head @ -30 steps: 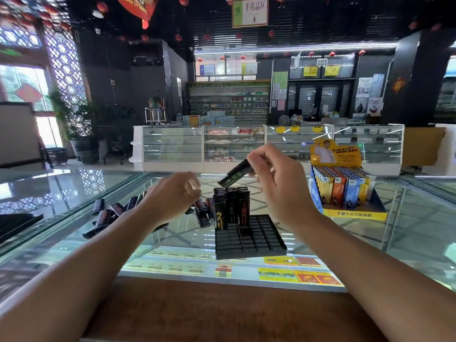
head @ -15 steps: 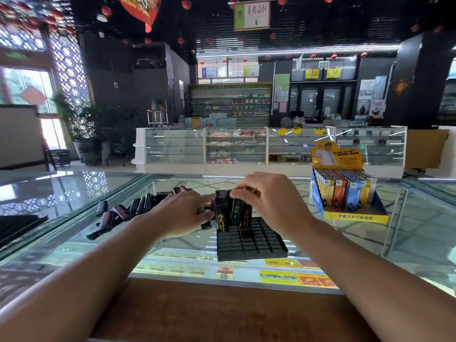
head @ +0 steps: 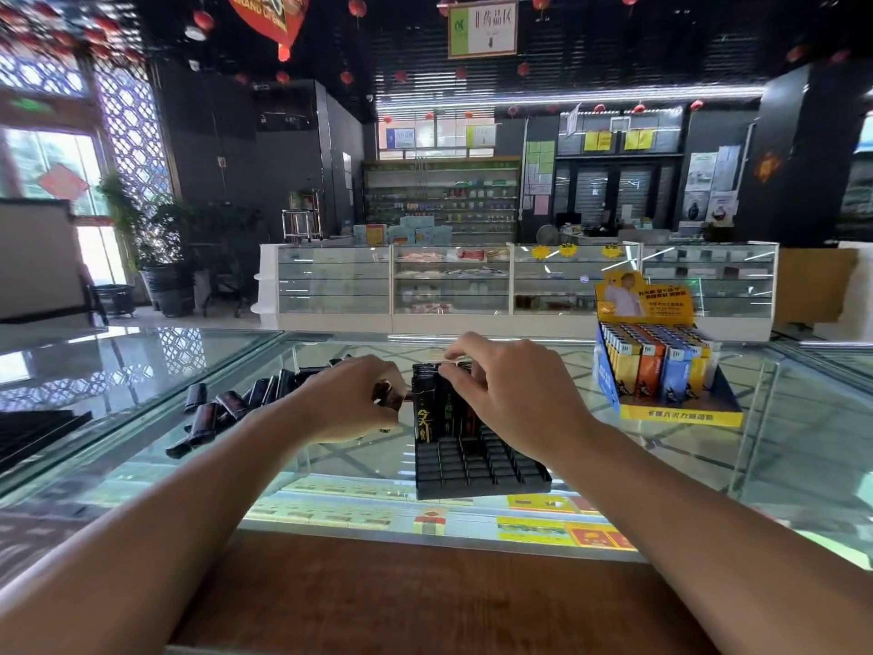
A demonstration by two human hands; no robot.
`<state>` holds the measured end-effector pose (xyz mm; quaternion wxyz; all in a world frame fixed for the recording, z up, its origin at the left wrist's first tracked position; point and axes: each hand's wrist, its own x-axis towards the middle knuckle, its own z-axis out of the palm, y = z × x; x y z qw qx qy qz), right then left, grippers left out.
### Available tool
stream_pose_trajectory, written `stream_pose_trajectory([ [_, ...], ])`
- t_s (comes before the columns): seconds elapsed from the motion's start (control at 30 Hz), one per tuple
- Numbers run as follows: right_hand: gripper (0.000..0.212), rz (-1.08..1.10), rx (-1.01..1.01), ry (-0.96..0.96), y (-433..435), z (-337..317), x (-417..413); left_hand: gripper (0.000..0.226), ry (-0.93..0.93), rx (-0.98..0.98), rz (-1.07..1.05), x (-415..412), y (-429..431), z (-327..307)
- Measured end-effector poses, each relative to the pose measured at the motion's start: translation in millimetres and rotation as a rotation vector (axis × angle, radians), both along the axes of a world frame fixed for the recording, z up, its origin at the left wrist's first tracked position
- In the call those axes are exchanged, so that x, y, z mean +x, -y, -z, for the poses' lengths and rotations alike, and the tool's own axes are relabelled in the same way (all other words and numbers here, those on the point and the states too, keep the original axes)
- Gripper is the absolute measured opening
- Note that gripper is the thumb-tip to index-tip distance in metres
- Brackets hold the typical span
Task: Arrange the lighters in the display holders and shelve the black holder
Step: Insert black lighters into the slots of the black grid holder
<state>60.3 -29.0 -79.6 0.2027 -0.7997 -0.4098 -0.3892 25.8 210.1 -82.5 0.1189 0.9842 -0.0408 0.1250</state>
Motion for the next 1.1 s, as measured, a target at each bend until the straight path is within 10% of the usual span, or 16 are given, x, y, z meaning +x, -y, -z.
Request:
stream_pose_trajectory([
  [0.23,0.015,-0.002,0.048,-0.1,1.0,-2.9,0.1,0.08,-0.078,0.234,-0.173,13.0,-3.2,27.5],
  [0.67,0.012,-0.038,0.062,-0.17,5.4,-1.8,2.0,0.032,0.045,0.319,-0.073,9.8,-13.3,12.3],
  [0.97,0.013,-0.058,0.069,-0.192,5.6,-3.5,2.1,0.056,0.06,0.238,-0.201,4.1,-6.9,10.1],
  [1.1,0.013,-0.059,0.067,-0.201,6.5,-4.2,1.1,0.033,-0.033,0.297,-0.204,3.5,-9.4,6.6],
])
